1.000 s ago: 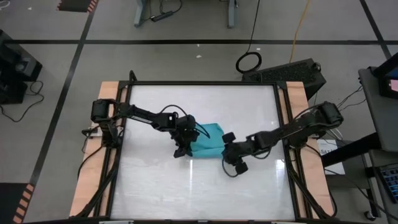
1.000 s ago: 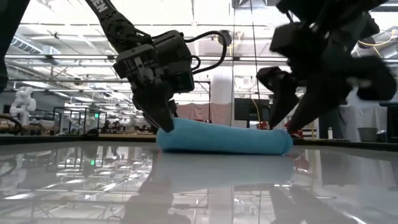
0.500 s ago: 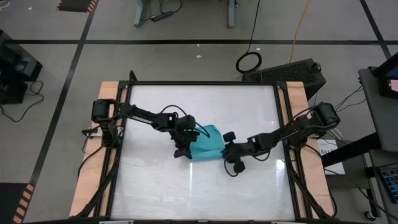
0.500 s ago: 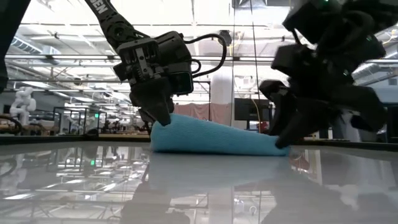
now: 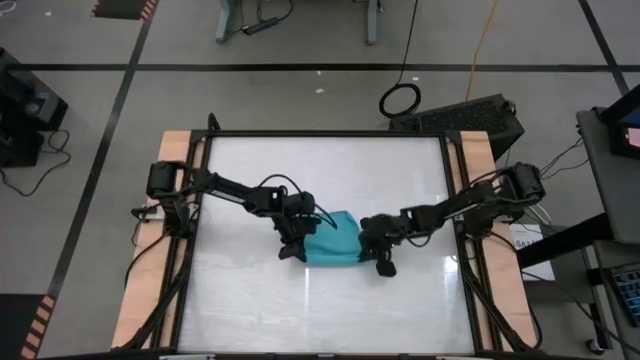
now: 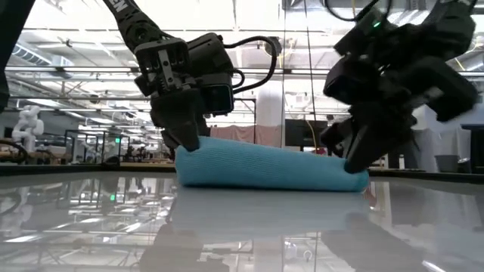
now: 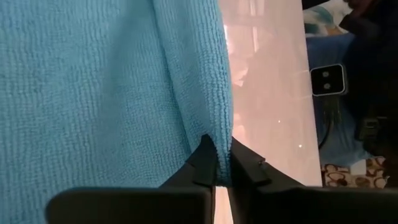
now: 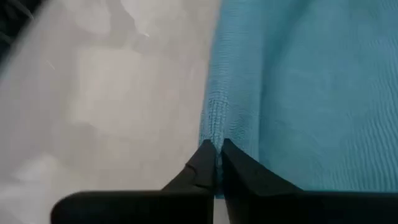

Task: Roll towel
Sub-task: Roll the blue microfiber towel

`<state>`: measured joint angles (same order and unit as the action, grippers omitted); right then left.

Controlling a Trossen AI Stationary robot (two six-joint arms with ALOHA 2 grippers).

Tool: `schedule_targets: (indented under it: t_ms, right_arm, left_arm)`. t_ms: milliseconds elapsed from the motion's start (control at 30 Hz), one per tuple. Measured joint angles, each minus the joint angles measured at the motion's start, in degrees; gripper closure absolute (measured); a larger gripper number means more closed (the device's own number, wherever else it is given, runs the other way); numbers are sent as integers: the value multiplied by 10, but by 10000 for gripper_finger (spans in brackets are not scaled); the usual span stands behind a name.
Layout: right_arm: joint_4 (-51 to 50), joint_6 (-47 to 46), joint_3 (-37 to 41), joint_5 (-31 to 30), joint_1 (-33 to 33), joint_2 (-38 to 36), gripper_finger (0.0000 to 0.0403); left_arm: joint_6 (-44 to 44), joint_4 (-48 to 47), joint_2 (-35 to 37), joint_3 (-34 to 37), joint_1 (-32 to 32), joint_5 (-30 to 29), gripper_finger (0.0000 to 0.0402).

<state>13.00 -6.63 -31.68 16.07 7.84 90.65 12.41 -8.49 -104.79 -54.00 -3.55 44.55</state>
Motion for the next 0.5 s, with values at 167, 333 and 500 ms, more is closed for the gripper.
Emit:
schedule_targets:
  t_ms: [167,333,500]
  right_arm:
    - [5,-71,0,103,-52,0,392]
    - [11,-122,2,167,-90,0,400]
    - [14,-178,1,185,-133,0,399]
  left_arm:
    - [8,-14,0,-1,22,-34,354]
    - [6,-50,0,-2,47,-69,312]
    - [-9,-85,0,-5,65,-107,275]
